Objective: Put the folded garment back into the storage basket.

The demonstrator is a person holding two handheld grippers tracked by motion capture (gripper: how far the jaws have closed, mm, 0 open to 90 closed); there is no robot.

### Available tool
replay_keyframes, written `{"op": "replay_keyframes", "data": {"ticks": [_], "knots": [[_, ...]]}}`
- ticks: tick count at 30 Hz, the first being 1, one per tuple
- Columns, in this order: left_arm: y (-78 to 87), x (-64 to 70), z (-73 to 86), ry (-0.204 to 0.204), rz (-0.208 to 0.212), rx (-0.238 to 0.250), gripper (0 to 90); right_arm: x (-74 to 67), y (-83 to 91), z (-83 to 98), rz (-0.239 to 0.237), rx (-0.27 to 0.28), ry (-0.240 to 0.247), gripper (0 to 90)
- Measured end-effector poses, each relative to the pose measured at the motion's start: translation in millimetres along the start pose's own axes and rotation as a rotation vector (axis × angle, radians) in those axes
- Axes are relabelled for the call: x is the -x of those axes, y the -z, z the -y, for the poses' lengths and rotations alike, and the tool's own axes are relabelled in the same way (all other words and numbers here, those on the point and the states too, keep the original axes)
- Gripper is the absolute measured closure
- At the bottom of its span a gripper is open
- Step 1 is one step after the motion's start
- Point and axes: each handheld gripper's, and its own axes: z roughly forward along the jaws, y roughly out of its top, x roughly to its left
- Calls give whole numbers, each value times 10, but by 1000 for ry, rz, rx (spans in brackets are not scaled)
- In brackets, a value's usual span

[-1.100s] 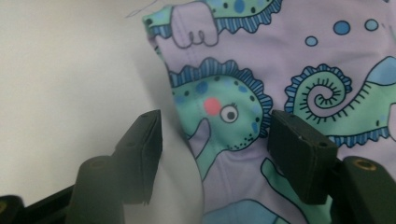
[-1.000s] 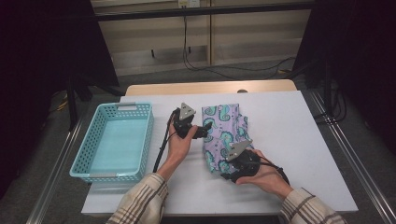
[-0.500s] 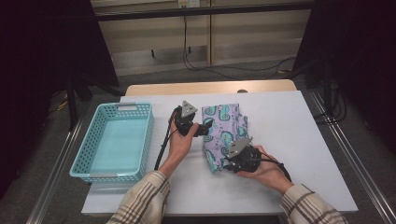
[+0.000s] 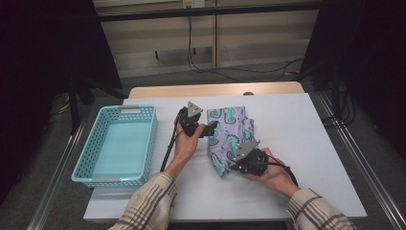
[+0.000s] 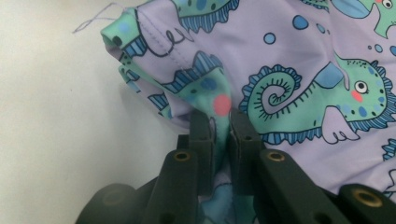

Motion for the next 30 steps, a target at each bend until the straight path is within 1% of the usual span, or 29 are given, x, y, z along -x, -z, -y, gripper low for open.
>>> {"op": "replay_keyframes", "data": {"ticks": [1,3,4,5,6,7,8,10,11,12,15,16,17,18,19,20,21,22,23,24,25,26,27,28,29,30], "knots": [[-18,-14,-3,-8,-1,-13,42,8,3,5,-2,2,-14,834],[-43,-22,-3,-7,-9,-18,42,19,5,10,-10,9,-20,836],[-68,-38,-3,-10,-7,-16,43,28,1,14,-6,18,-12,836],[-109,-87,-2,-9,-4,-18,46,19,6,12,-9,7,-23,836],[-109,-87,-2,-9,-4,-18,46,19,6,12,-9,7,-23,836],[-141,-94,5,11,-8,-11,46,20,6,13,-10,8,-25,836],[-189,-108,21,13,-20,-18,48,19,9,13,-11,6,-33,836],[-214,-114,24,17,-18,-15,48,18,7,12,-13,6,-35,836],[-219,-124,22,6,-18,-25,48,16,7,12,-11,6,-34,836],[-248,-134,4,20,-40,-16,48,22,8,14,-12,7,-35,836],[-272,-153,-23,20,-52,-21,40,36,8,20,-23,11,-43,836],[-293,-161,-38,14,-64,-18,43,31,10,18,-19,8,-42,836],[-295,-186,-52,-15,-59,-48,43,31,10,18,-19,8,-42,836],[-333,-167,-57,22,-69,-25,46,35,7,17,-15,10,-35,836],[-328,-198,-72,-16,-69,-60,49,32,8,16,-16,9,-39,836],[-366,-179,-77,26,-80,-31,63,31,8,17,-18,9,-41,835],[-396,-201,-96,31,-94,-43,63,32,7,18,-15,10,-39,836],[-428,-201,-99,61,-103,-30,63,32,6,17,-16,10,-38,835],[-428,-201,-99,61,-103,-30,63,32,6,17,-16,10,-38,835],[-456,-206,-99,70,-98,-34,63,34,7,18,-15,10,-36,835],[-469,-221,-108,46,-100,-72,71,32,9,19,-19,8,-41,835],[-535,-211,-115,75,-91,-45,99,34,6,19,-18,12,-34,835],[-535,-211,-115,75,-91,-45,117,34,6,19,-18,12,-34,835],[-537,-241,-121,44,-86,-73,117,35,6,19,-17,12,-33,835],[-570,-244,-120,67,-82,-70,129,29,10,19,-18,7,-44,835],[-605,-242,-120,79,-92,-75,130,30,6,21,-19,12,-43,835]]}}
